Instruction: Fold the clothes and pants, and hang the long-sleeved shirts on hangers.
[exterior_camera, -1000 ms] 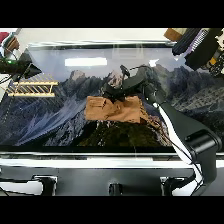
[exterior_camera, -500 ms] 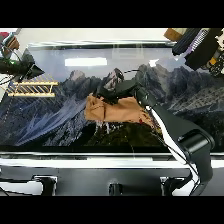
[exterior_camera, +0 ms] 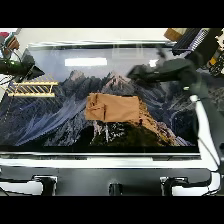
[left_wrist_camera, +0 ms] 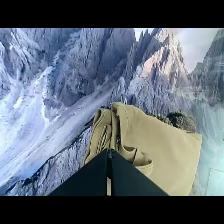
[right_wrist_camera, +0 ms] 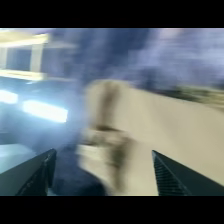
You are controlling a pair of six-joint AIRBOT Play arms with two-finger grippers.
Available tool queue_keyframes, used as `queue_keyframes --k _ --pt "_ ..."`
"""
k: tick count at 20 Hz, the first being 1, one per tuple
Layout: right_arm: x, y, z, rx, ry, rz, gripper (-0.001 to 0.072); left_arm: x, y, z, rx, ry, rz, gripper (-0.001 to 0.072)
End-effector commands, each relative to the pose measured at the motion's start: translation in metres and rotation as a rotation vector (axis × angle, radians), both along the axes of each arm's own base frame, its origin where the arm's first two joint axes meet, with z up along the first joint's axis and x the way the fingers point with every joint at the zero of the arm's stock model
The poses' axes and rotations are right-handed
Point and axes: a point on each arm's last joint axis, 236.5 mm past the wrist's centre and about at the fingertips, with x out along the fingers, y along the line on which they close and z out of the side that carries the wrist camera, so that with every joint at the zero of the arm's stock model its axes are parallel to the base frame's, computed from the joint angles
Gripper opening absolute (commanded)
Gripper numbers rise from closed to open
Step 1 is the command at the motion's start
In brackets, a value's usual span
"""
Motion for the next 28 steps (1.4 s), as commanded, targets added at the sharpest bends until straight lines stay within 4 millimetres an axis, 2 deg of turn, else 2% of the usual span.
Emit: queue_keyframes --k 1,2,3,6,7,9,16,19,20,21,23,24,28 --pt "-0.020 -0.107 -0.033 -0.065 0.105 -0.048 0.0655 -0.002 -0.001 -0.001 0.004 0.007 -0.013 0.0013" --pt "-0.024 -0.121 -0.050 -0.052 0.138 -0.066 0.0654 -0.002 -0.001 -0.001 0.010 0.002 -0.022 0.0013" --pt "-0.031 -0.124 -0.068 -0.016 0.175 -0.068 0.0654 -0.003 -0.001 -0.002 0.009 0.004 -0.023 0.0013" --pt "-0.053 -0.102 -0.120 0.056 0.279 -0.011 0.0644 -0.004 -0.002 -0.002 0.009 0.010 -0.027 0.0013" --pt "-0.058 -0.094 -0.135 0.060 0.303 0.007 0.0589 -0.004 -0.002 -0.002 0.009 0.010 -0.026 0.0013" --pt "-0.064 -0.077 -0.157 0.060 0.337 0.042 0.0587 -0.004 -0.002 -0.002 0.010 0.010 -0.026 0.0013" --pt "-0.063 -0.033 -0.194 0.079 0.374 0.084 0.0582 -0.004 -0.001 -0.003 0.017 0.003 -0.037 0.0013" --pt "-0.060 -0.026 -0.203 0.059 0.365 0.078 0.0515 -0.004 -0.002 -0.003 0.017 0.003 -0.038 0.0013" --pt "-0.057 -0.024 -0.204 0.054 0.354 0.069 0.0465 -0.004 -0.002 -0.003 0.017 0.003 -0.037 0.0013" --pt "-0.054 -0.024 -0.203 0.057 0.347 0.059 0.0383 -0.004 -0.002 -0.003 0.017 0.003 -0.038 0.0013" --pt "-0.050 -0.022 -0.199 0.072 0.337 0.049 0.0071 -0.004 -0.002 -0.003 0.017 0.003 -0.037 0.0013" --pt "-0.047 -0.020 -0.191 0.089 0.326 0.041 0.0030 -0.004 -0.002 -0.003 0.017 0.003 -0.038 0.0013" --pt "-0.020 -0.024 -0.138 0.115 0.236 -0.007 0.0029 -0.004 -0.002 -0.003 0.017 0.003 -0.038 0.0013"
